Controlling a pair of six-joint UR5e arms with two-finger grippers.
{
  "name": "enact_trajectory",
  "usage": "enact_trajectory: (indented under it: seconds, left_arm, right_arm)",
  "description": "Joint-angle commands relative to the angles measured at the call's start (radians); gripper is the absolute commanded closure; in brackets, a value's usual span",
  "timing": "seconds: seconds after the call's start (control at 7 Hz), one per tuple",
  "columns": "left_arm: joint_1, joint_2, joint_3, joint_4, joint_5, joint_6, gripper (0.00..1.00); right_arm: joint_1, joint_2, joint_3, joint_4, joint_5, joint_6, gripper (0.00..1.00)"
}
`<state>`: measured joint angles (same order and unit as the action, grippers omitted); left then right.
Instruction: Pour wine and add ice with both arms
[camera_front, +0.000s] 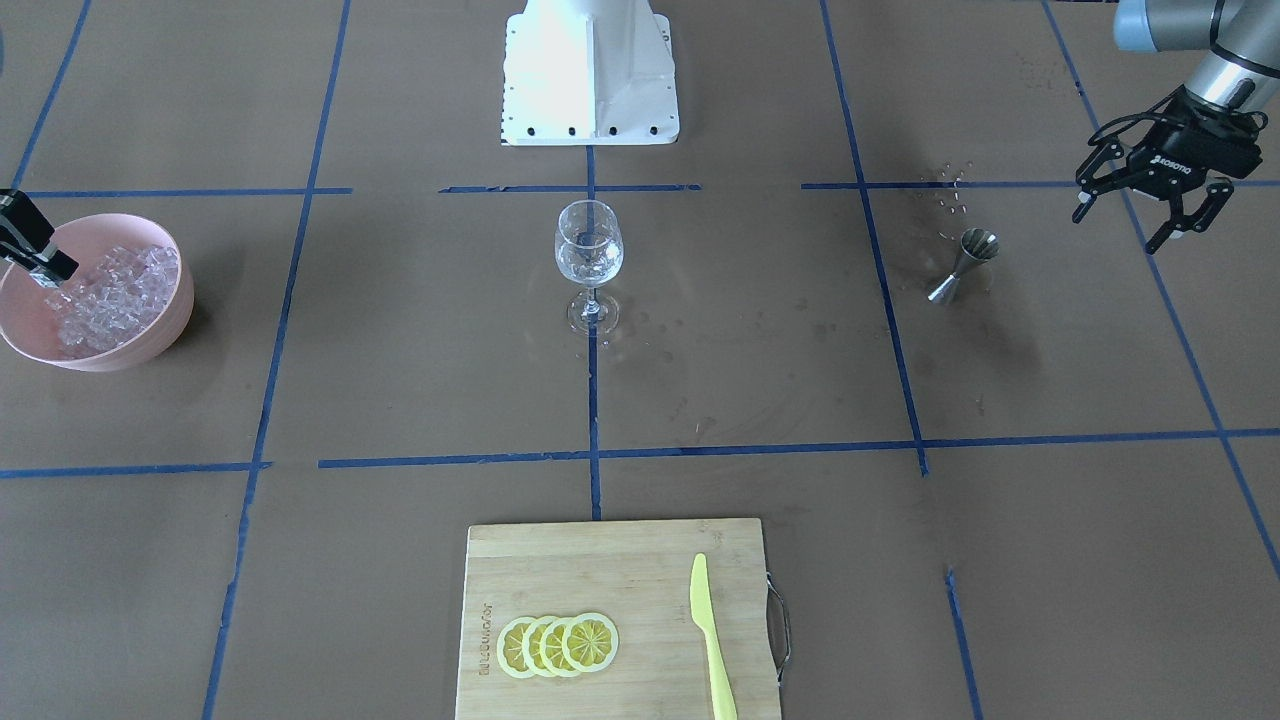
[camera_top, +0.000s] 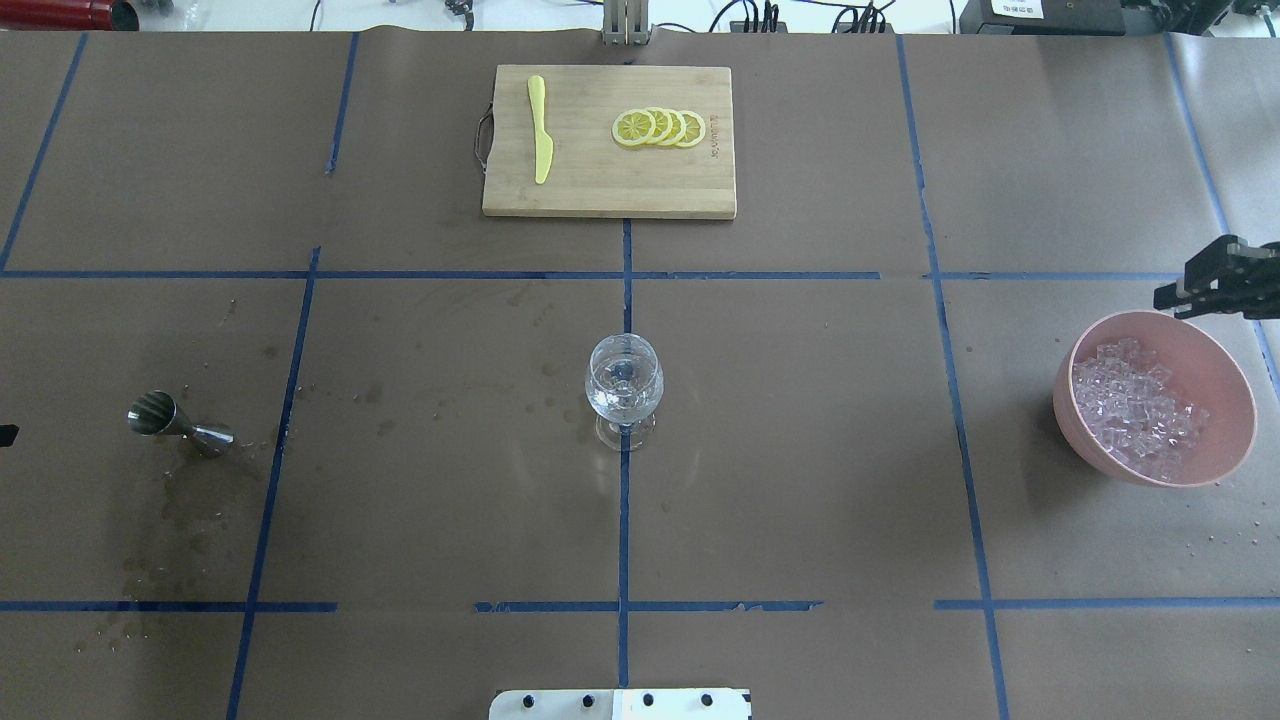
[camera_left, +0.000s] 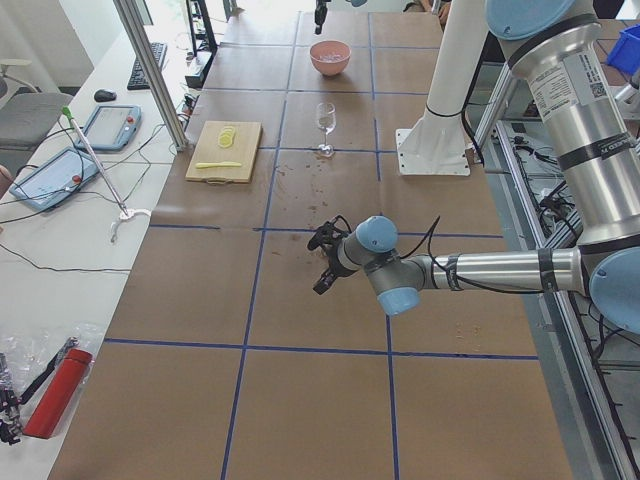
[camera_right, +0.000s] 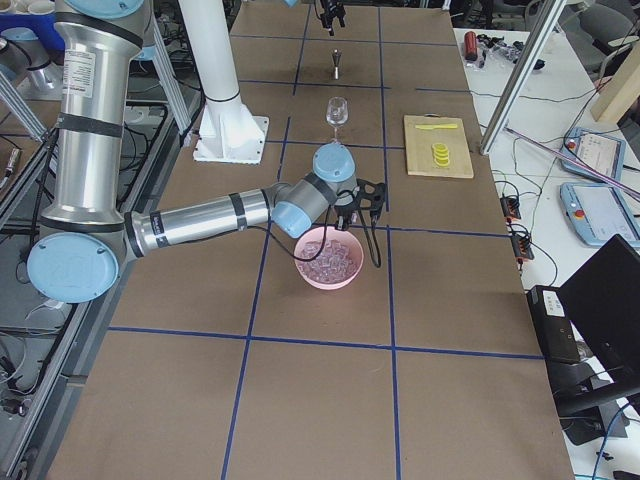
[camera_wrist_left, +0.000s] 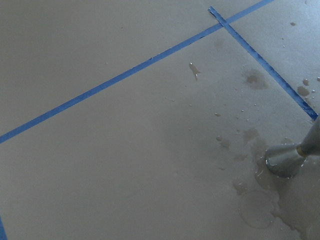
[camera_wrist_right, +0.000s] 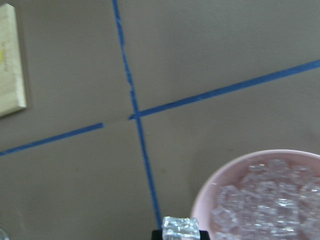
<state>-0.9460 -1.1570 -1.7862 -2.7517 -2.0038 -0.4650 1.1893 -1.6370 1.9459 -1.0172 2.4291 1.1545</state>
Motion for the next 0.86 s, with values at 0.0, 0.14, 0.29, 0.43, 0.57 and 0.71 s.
enact_trajectory:
  seconds: [0.0, 0.14, 0.29, 0.43, 0.57, 0.71]
  left_arm:
    - [-0.002, 0.006, 0.010, -0.005, 0.000, 0.000, 0.01]
    - [-0.002, 0.005, 0.017, -0.038, 0.006, -0.001, 0.01]
    - [-0.002, 0.008, 0.016, -0.051, 0.008, -0.004, 0.01]
    - [-0.002, 0.002, 0.017, -0.051, 0.010, -0.074, 0.01]
    - [-0.002, -0.006, 0.014, -0.054, 0.011, -0.161, 0.00]
    - [-0.002, -0.006, 0.013, -0.055, 0.010, -0.161, 0.01]
  right_arm:
    - [-0.142, 0.299, 0.010, -0.058, -0.054, 0.434, 1.00]
    - [-0.221, 0.400, 0.008, -0.076, -0.105, 0.544, 1.00]
    - [-0.285, 0.474, 0.011, -0.111, -0.160, 0.597, 1.00]
    - [-0.369, 0.556, 0.011, -0.159, -0.239, 0.669, 1.00]
    - [-0.498, 0.604, 0.011, -0.196, -0.380, 0.688, 1.00]
    - [-0.616, 0.641, -0.001, -0.216, -0.536, 0.688, 1.00]
